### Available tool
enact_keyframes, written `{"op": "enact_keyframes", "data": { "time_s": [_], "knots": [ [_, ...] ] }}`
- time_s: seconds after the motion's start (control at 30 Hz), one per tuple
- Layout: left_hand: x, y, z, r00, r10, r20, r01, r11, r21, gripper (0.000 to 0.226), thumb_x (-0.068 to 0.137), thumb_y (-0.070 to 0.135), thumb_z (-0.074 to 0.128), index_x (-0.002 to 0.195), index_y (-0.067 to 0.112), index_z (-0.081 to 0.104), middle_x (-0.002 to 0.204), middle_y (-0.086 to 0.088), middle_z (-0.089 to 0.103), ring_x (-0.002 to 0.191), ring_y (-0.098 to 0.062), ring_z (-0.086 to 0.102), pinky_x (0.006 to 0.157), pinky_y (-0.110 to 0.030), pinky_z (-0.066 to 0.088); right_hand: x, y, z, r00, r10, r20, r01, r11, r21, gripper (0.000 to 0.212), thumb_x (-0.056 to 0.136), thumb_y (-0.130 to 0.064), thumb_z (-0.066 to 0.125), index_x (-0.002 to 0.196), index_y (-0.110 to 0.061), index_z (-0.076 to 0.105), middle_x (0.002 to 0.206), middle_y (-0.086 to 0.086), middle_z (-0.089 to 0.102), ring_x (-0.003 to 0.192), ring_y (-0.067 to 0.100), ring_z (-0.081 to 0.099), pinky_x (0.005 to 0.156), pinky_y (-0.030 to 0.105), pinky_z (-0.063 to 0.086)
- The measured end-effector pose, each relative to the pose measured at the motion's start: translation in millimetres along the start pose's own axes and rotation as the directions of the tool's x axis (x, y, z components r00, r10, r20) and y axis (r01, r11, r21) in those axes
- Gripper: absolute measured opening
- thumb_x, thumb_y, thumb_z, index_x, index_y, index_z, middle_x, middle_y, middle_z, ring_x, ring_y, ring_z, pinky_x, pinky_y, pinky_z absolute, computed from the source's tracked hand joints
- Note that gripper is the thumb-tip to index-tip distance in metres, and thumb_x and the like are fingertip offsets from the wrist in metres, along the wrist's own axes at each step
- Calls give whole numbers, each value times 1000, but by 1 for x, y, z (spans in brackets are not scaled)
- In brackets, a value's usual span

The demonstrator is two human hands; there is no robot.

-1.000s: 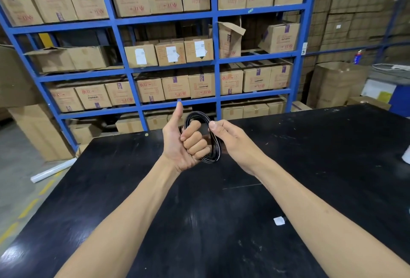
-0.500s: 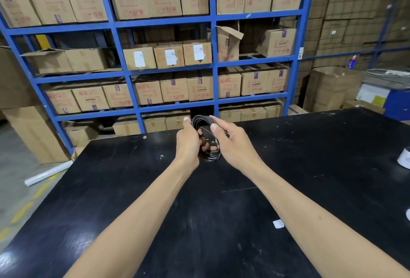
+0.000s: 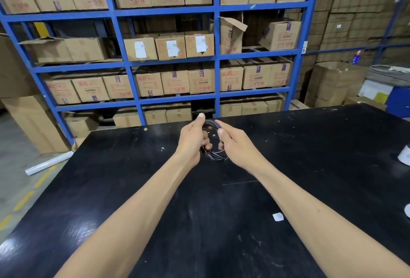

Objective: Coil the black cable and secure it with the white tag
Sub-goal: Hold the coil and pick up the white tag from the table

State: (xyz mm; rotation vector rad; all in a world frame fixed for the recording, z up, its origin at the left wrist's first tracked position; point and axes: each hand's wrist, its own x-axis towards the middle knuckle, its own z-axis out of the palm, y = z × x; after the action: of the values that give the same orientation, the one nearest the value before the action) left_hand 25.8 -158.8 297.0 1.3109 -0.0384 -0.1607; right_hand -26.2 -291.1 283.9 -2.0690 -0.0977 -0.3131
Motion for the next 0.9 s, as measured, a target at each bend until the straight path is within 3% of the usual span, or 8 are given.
{"op": "enact_keyframes", "data": {
  "time_s": [0.2,0.33,0.43,0.5,0.6,0.7,0.77,0.9],
  "knots": [
    [-2,-14,5,989,146,-33,-146,989,6,39,101,41,47,74,13,49,48,6,30,44,-11,31,47,-28,44,16,-3,4,976,176,-127,-151,971,183,44,108,-28,44,151,-22,49,126,0,64,115,15,57,110,45,46],
    [2,-18,6,998,54,23,-52,996,-68,38,102,33,50,96,-2,65,47,6,38,46,-9,42,62,-33,58,26,5,-7,952,199,-232,-175,978,118,46,105,-27,54,150,-18,50,127,5,69,117,20,62,101,34,50],
    [9,-18,9,994,-103,45,106,992,-74,33,102,29,50,95,2,67,52,1,47,49,-12,50,63,-34,58,30,14,-7,928,230,-294,-200,971,129,27,105,-23,55,123,-12,72,109,8,74,108,27,66,88,33,52],
    [18,-13,8,991,-135,-5,132,962,237,32,99,36,52,92,11,72,65,-1,59,60,-14,57,70,-33,54,31,21,-8,943,200,-267,-196,980,41,28,107,-23,50,108,-11,75,98,5,72,94,24,65,72,29,48],
    [32,-9,1,995,42,89,-91,738,669,32,98,45,49,80,26,67,80,8,60,72,-5,52,79,-31,42,32,31,-15,984,86,-155,-117,971,-207,31,109,-22,45,128,-15,68,106,0,68,96,13,57,79,26,40],
    [41,-16,9,966,70,249,-215,755,619,27,100,36,53,102,19,74,94,8,68,82,-6,60,83,-24,47,39,43,-25,995,38,-89,-60,962,-268,32,109,-21,44,130,-16,68,102,-2,67,99,16,60,78,26,40],
    [49,-26,19,972,51,231,-172,824,540,27,99,14,57,123,5,68,89,-2,69,74,-11,62,77,-23,54,45,56,-29,996,82,-41,-89,965,-245,34,109,-23,43,135,-16,64,114,3,70,111,20,63,81,26,42],
    [64,-45,40,991,-43,128,-9,926,379,26,96,-4,55,120,-6,66,76,-10,61,62,-15,54,66,-29,56,60,84,-42,980,198,-9,-198,976,-85,40,107,-20,45,145,-15,56,133,5,67,130,21,55,111,36,41]
  ]
}}
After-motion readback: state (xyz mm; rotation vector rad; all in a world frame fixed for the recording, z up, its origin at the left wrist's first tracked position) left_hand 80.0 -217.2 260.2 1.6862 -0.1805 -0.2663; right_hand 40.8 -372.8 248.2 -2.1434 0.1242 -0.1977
